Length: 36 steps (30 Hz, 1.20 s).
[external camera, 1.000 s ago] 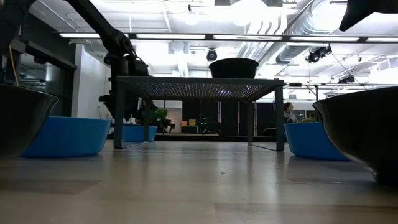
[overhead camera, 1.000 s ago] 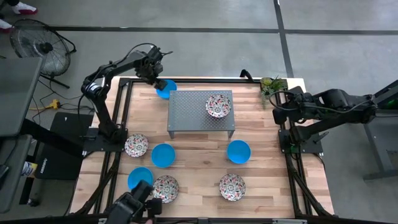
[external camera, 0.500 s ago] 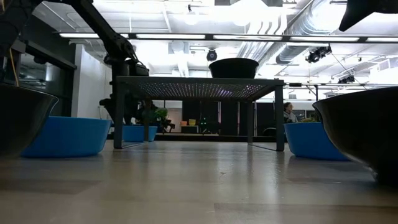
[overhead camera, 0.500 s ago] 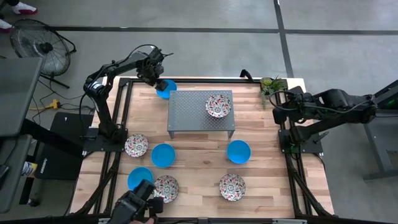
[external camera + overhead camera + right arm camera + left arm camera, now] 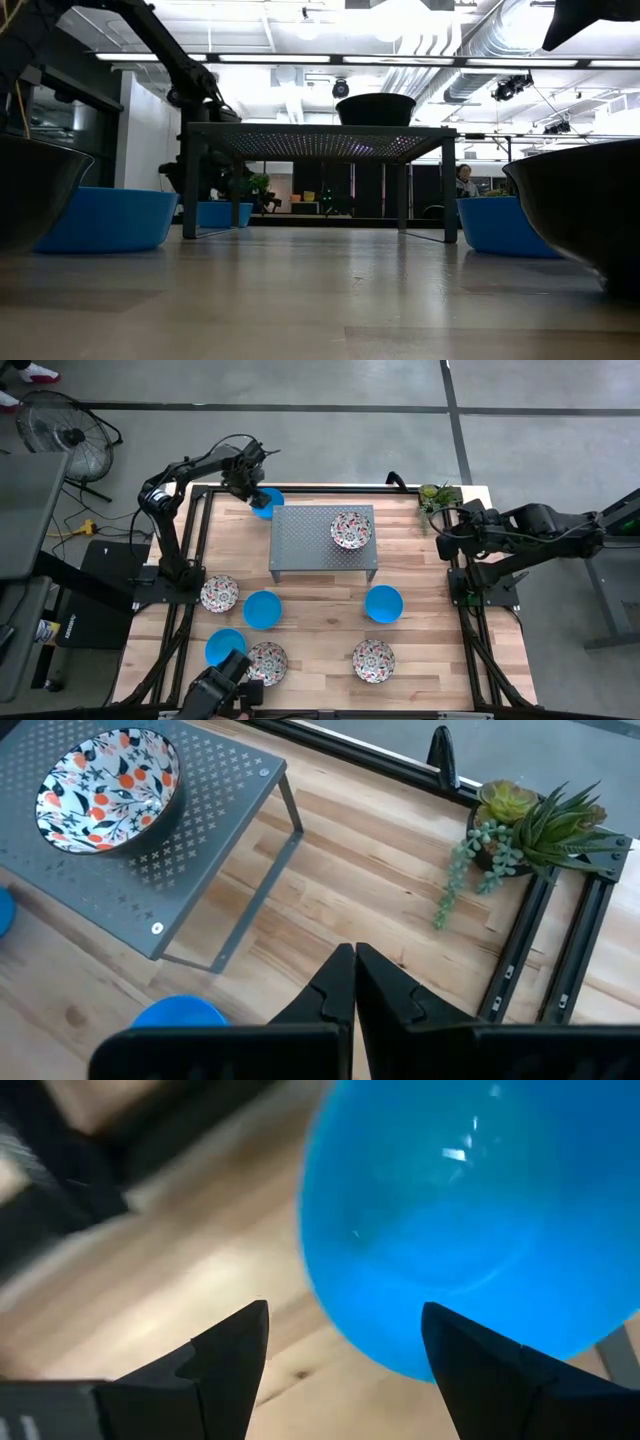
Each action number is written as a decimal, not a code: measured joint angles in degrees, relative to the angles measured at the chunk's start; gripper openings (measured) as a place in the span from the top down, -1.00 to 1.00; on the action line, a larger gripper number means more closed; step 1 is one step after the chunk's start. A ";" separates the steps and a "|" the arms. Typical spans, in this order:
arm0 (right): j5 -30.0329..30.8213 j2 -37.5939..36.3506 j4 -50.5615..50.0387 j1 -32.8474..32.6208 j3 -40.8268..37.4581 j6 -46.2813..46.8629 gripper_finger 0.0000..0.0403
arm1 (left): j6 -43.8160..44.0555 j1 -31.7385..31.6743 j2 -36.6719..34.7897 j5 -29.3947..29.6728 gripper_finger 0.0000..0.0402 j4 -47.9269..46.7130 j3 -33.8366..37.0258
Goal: Pick & Place Mini bowls
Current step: Put the blue bowl on the shelf
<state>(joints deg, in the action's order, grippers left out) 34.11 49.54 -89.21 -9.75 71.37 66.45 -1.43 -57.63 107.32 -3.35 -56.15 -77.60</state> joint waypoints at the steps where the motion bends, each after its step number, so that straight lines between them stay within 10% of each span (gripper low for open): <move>1: 0.00 0.00 -0.02 0.01 0.00 -0.01 1.00 | -0.29 0.04 0.35 -0.66 -0.29 -0.45 0.00; 9: 0.00 0.00 -0.04 0.01 0.01 -0.01 1.00 | -0.99 0.75 1.26 -0.11 -0.22 0.29 0.00; 36: 0.00 0.02 -0.07 0.01 0.01 -0.67 1.00 | -5.18 0.53 1.12 1.45 0.96 -0.42 -0.04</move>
<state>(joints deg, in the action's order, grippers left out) 34.11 49.55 -89.27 -9.74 71.38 65.78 -6.60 -57.10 108.44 -1.90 -56.57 -77.65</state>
